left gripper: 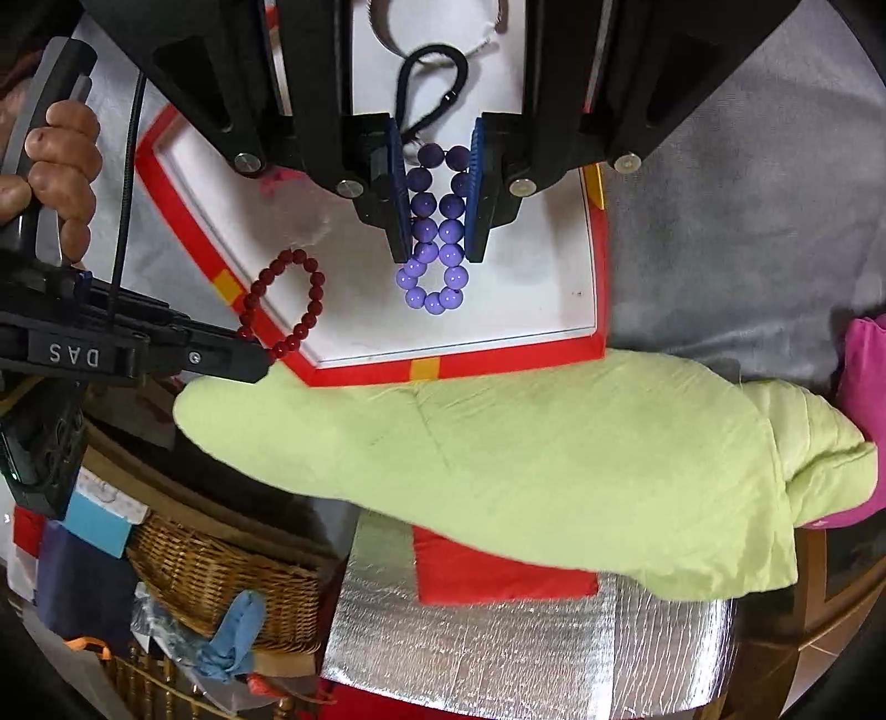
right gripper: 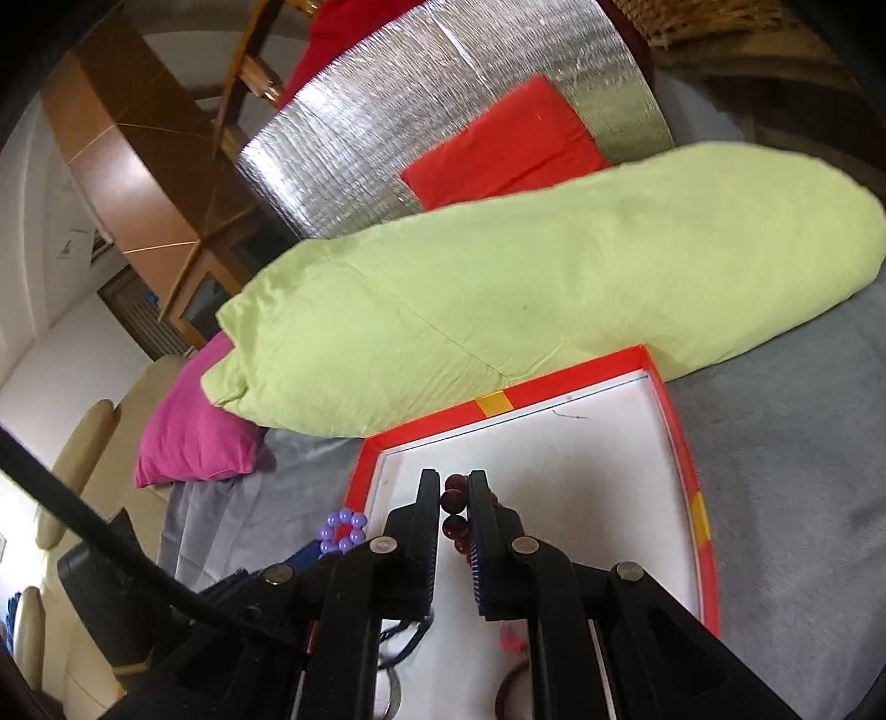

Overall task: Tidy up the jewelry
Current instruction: 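Carry the purple and red bracelets into the red box and open both tools, then move both tools back toward the white and pale pink bracelets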

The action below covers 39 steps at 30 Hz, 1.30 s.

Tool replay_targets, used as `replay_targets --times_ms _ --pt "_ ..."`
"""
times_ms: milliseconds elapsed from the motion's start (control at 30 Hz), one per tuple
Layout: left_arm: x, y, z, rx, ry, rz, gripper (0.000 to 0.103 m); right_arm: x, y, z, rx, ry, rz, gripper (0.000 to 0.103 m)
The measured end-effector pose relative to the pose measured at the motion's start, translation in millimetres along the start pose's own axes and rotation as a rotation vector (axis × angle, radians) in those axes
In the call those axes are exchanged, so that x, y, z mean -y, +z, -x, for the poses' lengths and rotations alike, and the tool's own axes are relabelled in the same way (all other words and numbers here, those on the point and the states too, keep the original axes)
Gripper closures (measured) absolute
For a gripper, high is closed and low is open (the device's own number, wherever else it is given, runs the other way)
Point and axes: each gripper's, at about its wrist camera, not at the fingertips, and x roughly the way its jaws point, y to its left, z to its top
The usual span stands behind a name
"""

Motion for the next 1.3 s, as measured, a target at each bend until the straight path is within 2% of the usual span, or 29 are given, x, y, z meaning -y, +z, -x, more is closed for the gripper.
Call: replay_targets --times_ms 233,300,433,567,767,800,867,933,967,1300 --pt "6 -5 -21 -0.051 0.011 -0.020 0.083 11 2 -31 -0.035 -0.001 -0.031 0.092" --pt "9 -6 -22 -0.058 -0.019 -0.012 0.082 16 1 -36 -0.045 -0.016 -0.039 0.091" --pt "15 -6 -16 -0.057 0.001 -0.044 0.067 30 2 -25 -0.026 -0.071 -0.060 0.089" --pt "9 -7 -2 -0.047 0.029 -0.002 0.060 40 2 0 0.005 -0.090 -0.080 0.089" --pt "10 -18 31 -0.046 0.113 -0.009 0.041 33 -13 33 -0.029 -0.144 -0.047 0.089" --pt "10 -23 39 -0.044 0.126 -0.011 0.040 30 -15 39 -0.024 -0.150 -0.035 0.087" --pt "11 -31 49 -0.051 0.135 -0.016 0.040 23 -21 55 -0.005 -0.150 -0.010 0.076" --pt "13 -40 61 -0.056 0.146 -0.024 0.040 17 -30 74 0.018 -0.153 0.019 0.055" --pt "14 -44 65 -0.057 0.149 -0.027 0.040 15 -33 81 0.028 -0.155 0.029 0.051" --pt "28 -97 122 -0.052 0.182 -0.074 0.040 24 -92 164 0.077 -0.182 0.038 0.050"
